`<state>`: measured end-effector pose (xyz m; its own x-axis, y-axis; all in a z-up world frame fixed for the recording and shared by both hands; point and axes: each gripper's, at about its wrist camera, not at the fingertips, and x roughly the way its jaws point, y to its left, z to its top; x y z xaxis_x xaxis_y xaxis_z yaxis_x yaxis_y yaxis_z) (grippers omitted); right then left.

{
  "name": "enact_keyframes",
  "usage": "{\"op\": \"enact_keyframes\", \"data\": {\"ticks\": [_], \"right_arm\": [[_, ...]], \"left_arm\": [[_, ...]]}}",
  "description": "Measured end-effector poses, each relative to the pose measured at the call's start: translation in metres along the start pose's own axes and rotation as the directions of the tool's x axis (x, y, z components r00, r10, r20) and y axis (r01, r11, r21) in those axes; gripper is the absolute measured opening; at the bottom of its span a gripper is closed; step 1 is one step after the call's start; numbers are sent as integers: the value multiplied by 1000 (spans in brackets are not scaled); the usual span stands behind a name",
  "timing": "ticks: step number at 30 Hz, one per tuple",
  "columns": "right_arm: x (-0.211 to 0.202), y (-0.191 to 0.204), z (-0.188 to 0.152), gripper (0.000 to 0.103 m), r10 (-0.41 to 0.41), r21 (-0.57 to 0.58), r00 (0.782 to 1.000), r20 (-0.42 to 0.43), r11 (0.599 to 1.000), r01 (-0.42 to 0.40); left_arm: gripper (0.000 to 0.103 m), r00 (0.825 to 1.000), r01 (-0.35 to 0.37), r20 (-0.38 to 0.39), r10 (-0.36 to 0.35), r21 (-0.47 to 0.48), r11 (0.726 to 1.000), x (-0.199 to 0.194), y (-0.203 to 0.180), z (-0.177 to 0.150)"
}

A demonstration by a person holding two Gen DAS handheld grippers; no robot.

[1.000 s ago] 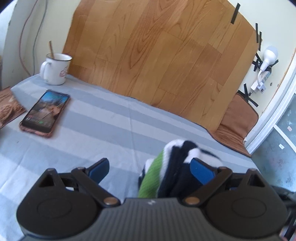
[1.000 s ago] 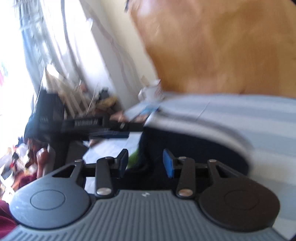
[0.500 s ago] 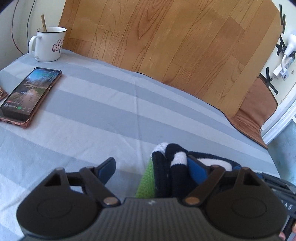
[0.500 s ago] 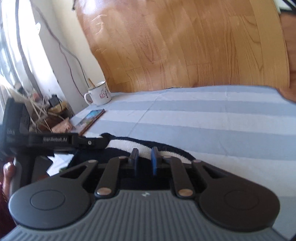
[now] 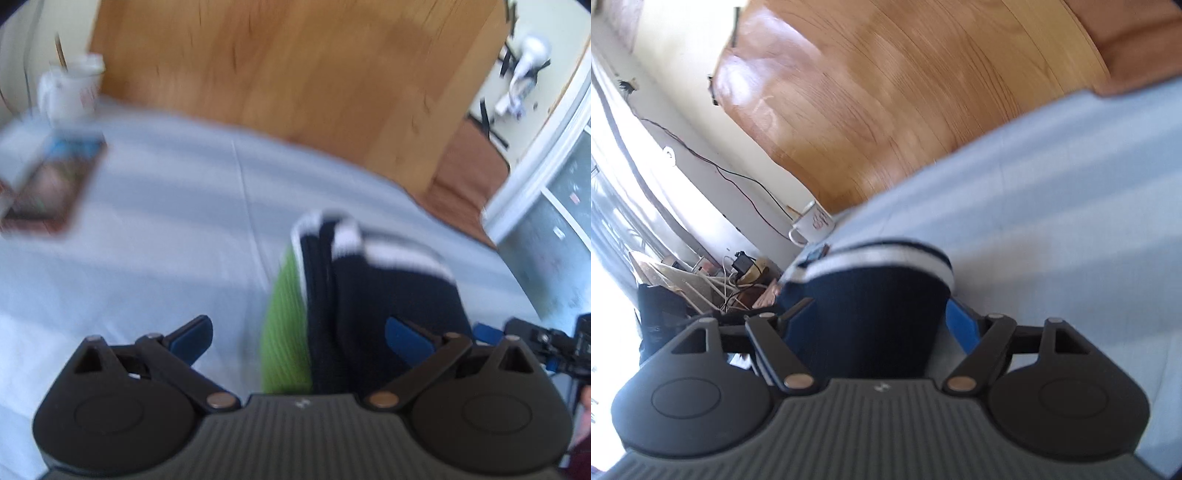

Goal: Fold small clothes

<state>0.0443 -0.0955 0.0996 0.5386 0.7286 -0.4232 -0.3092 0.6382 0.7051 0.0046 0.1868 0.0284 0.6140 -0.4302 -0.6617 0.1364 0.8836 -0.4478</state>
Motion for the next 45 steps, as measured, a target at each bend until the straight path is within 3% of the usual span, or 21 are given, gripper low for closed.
{"op": "enact_keyframes", "data": {"ticks": [2,5,9,13,14,16,22,26,30,33,38,42,45], "right_arm": [[9,0,-3,79,25,12,999,-38,1000,-25],[31,-2,-7,78,42,23,992,-119,999,-40],[47,4,-11,60,52,3,991,-126,999,-52],[40,8,1,45,95,-37,992,-79,994,-98],[37,10,7,44,99,-71,993,-57,992,-103],[33,12,26,43,90,-144,996,8,986,-88],[45,-23,114,43,96,-190,983,158,980,-65],[74,-66,169,43,67,-143,982,179,989,-42],[103,-103,193,43,-27,-107,987,157,993,44],[121,-121,195,45,-108,-84,988,114,990,118],[116,-121,190,59,-158,-86,979,129,982,170],[97,-110,177,64,-244,-105,951,191,958,266],[74,-99,156,65,-288,-113,932,220,941,318]], "left_arm": [[103,998,54,-34,-55,-42,998,9,5,-7],[103,998,67,-2,-67,-46,997,8,3,-15],[102,993,109,35,-108,-34,993,9,-8,-29],[101,997,24,71,-28,53,998,19,-38,-28],[101,996,43,70,-46,48,998,22,-41,-20],[86,993,84,75,-86,39,996,29,-47,5],[84,987,62,142,-79,123,991,85,-86,105],[83,988,29,146,-50,142,989,142,-97,157],[80,996,-2,87,-9,122,993,202,-93,181],[81,997,-49,67,41,118,992,231,-90,182],[87,988,-116,115,100,140,983,231,-97,168],[88,967,-203,184,176,139,969,191,-105,145],[94,950,-254,225,218,148,956,164,-111,115]]}}
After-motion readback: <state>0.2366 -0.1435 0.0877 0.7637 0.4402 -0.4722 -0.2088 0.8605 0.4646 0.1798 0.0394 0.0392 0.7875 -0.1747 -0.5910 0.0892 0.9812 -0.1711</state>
